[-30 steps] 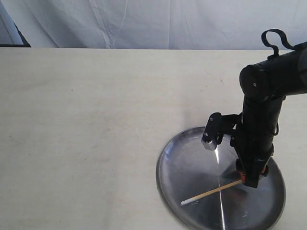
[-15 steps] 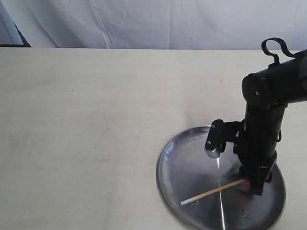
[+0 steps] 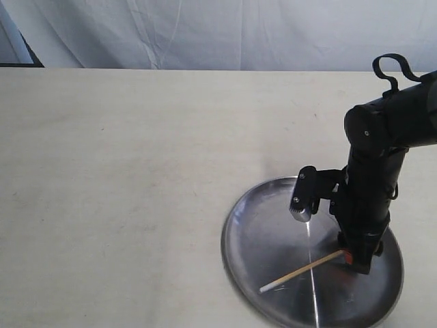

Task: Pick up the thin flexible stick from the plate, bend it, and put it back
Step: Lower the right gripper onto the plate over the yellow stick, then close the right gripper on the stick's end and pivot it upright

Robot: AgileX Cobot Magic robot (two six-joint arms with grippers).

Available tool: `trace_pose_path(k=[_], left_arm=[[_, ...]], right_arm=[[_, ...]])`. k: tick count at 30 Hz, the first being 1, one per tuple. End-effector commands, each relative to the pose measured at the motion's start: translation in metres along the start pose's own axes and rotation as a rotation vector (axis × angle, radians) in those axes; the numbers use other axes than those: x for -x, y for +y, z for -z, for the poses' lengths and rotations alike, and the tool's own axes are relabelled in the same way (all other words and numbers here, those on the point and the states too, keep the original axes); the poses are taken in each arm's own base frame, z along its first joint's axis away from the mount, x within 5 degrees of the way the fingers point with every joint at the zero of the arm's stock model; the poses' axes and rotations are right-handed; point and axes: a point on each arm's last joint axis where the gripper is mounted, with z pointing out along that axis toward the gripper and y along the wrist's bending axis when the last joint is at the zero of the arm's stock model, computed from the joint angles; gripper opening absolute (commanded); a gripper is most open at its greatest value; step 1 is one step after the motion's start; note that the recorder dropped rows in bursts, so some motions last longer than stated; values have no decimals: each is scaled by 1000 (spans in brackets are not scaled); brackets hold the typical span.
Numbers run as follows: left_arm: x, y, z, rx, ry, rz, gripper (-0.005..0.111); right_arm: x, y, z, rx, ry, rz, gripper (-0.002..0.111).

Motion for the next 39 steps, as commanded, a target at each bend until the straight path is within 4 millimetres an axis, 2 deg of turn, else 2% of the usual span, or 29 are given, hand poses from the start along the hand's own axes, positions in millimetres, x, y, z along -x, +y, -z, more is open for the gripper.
trace_pose_path(k=[1, 8, 10, 16, 32, 39], left_arm=[[0, 0, 0, 0, -12, 8, 0], [0, 0, 0, 0, -12, 8, 0], [0, 0, 0, 0, -12, 8, 0], [0, 0, 0, 0, -12, 8, 0], [0, 0, 0, 0, -12, 8, 0], [0, 0, 0, 0, -12, 8, 0]], right_arm=[[1, -1, -1, -25, -12, 14, 51], [1, -2, -1, -32, -16, 15, 48], [2, -2, -1, -35, -19, 15, 38], [2, -3, -1, -38, -22, 15, -1], [0, 0, -1, -6, -5, 8, -1], [0, 1, 8, -32, -36, -1, -1]])
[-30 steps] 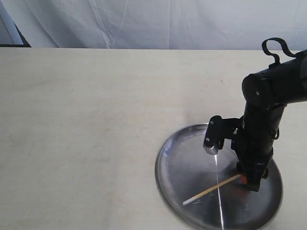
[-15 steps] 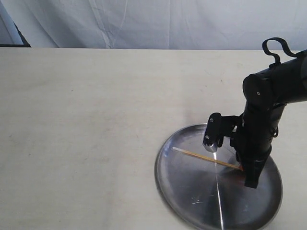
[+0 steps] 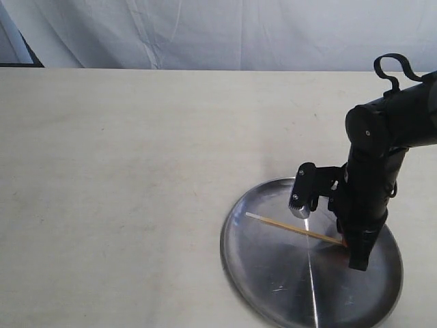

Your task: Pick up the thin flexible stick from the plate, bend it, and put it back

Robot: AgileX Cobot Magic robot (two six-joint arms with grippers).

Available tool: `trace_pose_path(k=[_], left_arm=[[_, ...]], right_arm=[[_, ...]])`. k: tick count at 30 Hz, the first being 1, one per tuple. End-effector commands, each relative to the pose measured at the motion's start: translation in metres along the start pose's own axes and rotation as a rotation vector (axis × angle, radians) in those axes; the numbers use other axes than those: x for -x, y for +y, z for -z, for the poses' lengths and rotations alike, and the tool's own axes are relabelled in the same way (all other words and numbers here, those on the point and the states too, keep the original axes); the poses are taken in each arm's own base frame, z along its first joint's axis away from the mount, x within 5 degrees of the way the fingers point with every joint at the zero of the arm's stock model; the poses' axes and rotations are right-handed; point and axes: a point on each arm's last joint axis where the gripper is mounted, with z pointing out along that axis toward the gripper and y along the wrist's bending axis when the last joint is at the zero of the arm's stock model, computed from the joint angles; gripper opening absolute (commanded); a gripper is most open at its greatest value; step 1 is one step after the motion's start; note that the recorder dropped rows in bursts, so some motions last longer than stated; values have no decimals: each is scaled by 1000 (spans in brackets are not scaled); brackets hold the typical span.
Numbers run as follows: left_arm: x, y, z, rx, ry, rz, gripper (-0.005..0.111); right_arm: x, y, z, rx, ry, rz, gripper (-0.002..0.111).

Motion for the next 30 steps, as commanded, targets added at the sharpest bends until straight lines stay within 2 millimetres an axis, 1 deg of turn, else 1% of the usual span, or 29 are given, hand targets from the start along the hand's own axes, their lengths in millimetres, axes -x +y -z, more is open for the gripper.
trace_pose_path(k=[1, 2, 9, 12, 17, 21, 24, 26, 30], left_arm=[[0, 0, 0, 0, -12, 8, 0], [0, 0, 0, 0, -12, 8, 0], [0, 0, 0, 0, -12, 8, 0], [-1, 0, 0, 0, -7, 6, 0], [-1, 0, 0, 0, -7, 6, 0], [-1, 0, 0, 0, -7, 6, 0], [0, 2, 0, 20, -11, -81, 0], [1, 4, 0, 45, -18, -189, 0], [1, 7, 0, 78, -17, -331, 0]], right_arm=[[-1, 3, 9, -16, -25, -3, -1], [-1, 3, 12, -23, -32, -4, -1], [-1, 6, 14, 0, -40, -23, -1], [0, 10, 23, 10, -86, -60, -1], [7, 12, 49, -53, -275, -175, -1], [8, 11, 54, -83, -307, -180, -1], [8, 11, 54, -83, -307, -180, -1], [8, 11, 54, -81, -306, -180, -1], [7, 12, 54, -75, -303, -181, -1]])
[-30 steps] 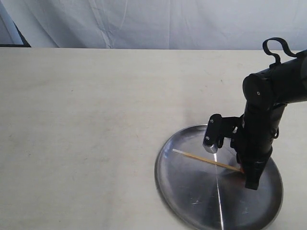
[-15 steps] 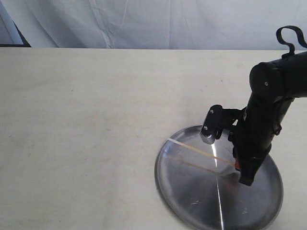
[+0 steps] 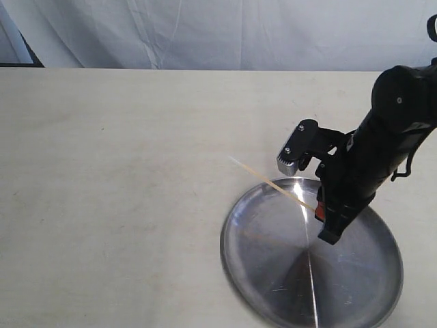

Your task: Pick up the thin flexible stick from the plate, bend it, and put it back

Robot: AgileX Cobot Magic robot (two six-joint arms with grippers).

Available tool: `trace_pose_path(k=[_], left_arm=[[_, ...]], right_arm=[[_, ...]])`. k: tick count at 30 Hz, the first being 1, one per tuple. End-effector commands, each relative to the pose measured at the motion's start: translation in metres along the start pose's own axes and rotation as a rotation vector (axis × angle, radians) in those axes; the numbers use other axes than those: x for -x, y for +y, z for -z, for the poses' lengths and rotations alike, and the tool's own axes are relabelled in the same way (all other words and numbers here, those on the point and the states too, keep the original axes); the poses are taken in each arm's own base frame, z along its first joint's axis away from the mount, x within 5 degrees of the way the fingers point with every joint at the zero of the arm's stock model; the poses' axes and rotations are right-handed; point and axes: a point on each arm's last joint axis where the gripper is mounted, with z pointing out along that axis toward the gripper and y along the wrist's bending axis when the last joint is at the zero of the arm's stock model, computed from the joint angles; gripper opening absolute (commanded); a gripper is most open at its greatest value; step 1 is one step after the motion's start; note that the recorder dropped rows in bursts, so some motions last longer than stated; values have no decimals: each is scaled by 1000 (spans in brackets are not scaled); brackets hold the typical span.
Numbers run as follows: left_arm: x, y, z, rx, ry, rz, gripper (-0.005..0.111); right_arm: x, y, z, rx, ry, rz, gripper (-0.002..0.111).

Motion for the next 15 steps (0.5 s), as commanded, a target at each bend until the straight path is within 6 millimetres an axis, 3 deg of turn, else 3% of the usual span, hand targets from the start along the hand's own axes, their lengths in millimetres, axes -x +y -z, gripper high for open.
trace_pose_path(k=[1, 10, 15], left_arm=[[0, 3, 0, 37, -13, -154, 0], [2, 5, 0, 57, -30, -244, 0], [21, 1, 3, 43, -242, -238, 0]], right_arm=[[0, 1, 3, -2, -10, -6, -1], [4, 2, 3, 14, -56, -56, -1], [6, 3, 3, 25, -74, -79, -1]])
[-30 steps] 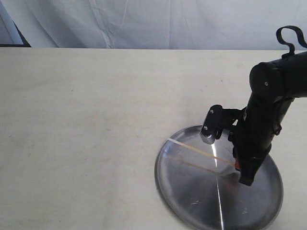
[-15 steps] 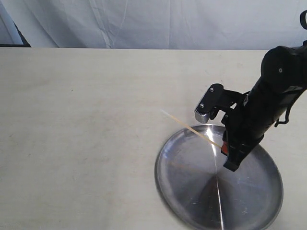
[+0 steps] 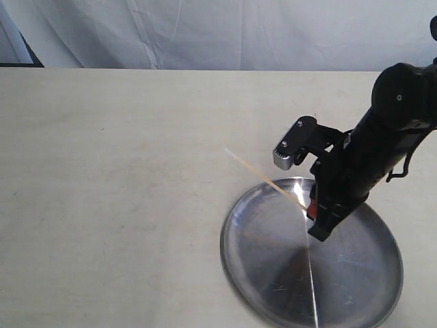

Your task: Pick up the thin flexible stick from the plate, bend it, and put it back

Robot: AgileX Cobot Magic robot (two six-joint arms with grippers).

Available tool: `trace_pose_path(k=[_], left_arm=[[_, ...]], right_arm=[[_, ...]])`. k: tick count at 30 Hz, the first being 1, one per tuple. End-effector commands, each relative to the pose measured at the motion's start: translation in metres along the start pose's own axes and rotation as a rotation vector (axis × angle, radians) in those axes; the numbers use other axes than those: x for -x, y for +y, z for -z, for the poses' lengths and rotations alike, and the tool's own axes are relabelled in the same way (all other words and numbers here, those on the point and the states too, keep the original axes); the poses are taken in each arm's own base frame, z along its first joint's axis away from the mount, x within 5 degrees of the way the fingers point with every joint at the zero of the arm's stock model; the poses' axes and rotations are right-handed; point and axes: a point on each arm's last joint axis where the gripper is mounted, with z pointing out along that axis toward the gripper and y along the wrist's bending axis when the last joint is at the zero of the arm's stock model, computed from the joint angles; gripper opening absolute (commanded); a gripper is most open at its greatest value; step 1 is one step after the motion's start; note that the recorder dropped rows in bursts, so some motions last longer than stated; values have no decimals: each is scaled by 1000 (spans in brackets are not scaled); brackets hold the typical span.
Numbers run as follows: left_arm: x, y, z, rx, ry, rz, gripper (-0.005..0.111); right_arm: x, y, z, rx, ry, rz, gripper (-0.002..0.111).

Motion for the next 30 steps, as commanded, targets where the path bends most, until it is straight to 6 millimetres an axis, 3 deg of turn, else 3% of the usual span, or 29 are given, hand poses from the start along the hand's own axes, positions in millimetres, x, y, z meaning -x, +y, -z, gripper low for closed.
trace_pose_path(k=[1, 5, 11, 13, 15, 18, 22, 27, 30], left_arm=[[20, 1, 3, 16, -233, -2, 0], [45, 2, 13, 25, -537, 29, 0], [81, 6, 52, -37, -1133, 203, 0], [84, 9, 62, -25, -1244, 234, 0], [84, 16, 62, -34, -1257, 375, 0], [78, 27, 57, -107, -1215, 746, 0], [73, 30, 40, -224, -985, 1141, 0], [74, 23, 18, -208, -485, 1309, 0], [86, 24, 3, -164, -238, 1276, 0]], right_arm=[[2, 1, 3, 3, -31, -24, -1], [3, 1, 3, 0, -42, -31, -1], [4, 0, 3, -9, -55, -33, -1], [5, 0, 3, -7, -61, -40, -1], [5, 0, 3, -7, -61, -40, -1], [5, 0, 3, -13, -67, -40, -1], [6, 0, 3, -7, -79, -55, -1], [7, 0, 3, -4, -82, -61, -1], [7, 0, 3, -2, -84, -64, -1]])
